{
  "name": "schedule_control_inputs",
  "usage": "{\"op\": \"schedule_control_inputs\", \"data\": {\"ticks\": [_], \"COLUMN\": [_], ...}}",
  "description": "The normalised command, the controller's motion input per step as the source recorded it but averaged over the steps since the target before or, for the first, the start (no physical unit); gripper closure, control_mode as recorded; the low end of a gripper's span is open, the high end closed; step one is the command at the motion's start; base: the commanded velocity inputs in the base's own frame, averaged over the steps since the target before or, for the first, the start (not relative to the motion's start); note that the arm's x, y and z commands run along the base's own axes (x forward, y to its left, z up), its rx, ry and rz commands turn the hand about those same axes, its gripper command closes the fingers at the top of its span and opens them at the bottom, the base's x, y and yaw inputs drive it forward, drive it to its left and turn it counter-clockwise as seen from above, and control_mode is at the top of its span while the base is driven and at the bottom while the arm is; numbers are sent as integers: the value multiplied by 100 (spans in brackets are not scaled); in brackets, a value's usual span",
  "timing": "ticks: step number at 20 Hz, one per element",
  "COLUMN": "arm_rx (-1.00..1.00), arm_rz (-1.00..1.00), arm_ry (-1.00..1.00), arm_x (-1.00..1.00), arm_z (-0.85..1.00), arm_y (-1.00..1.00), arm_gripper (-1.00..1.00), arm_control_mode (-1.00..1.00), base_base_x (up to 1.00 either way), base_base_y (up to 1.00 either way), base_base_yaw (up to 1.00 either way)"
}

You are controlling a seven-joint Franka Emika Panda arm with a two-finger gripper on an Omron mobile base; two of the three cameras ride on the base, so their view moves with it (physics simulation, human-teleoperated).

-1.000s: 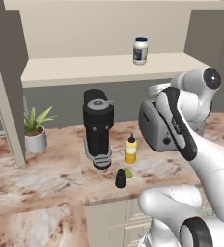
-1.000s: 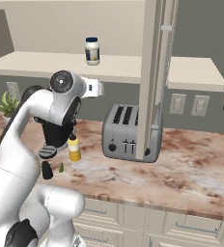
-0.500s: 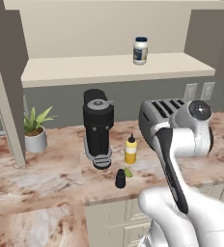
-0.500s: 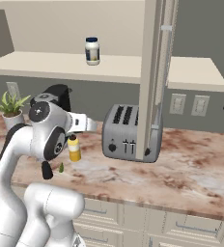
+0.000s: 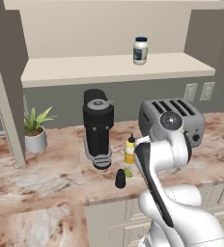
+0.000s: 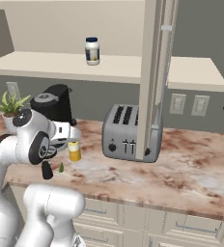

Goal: There are various items on the counter. Only move the condiments/shakers into the cabinet.

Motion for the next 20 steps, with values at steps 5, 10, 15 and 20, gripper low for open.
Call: {"op": "schedule_control_inputs", "data": {"ticks": [5, 10, 15, 20], "arm_rx": [2, 8, 0, 0], "arm_rz": [0, 0, 0, 0], "arm_ry": [51, 56, 0, 1], "arm_x": [0, 0, 0, 0], "arm_z": [-15, -1, -33, -75], "arm_y": [64, 30, 13, 35], "arm_gripper": [-100, -100, -100, -100], "arm_control_mode": [-100, -100, -100, -100], "base_base_x": [0, 0, 0, 0], "base_base_y": [0, 0, 0, 0], "base_base_yaw": [0, 0, 0, 0]}}
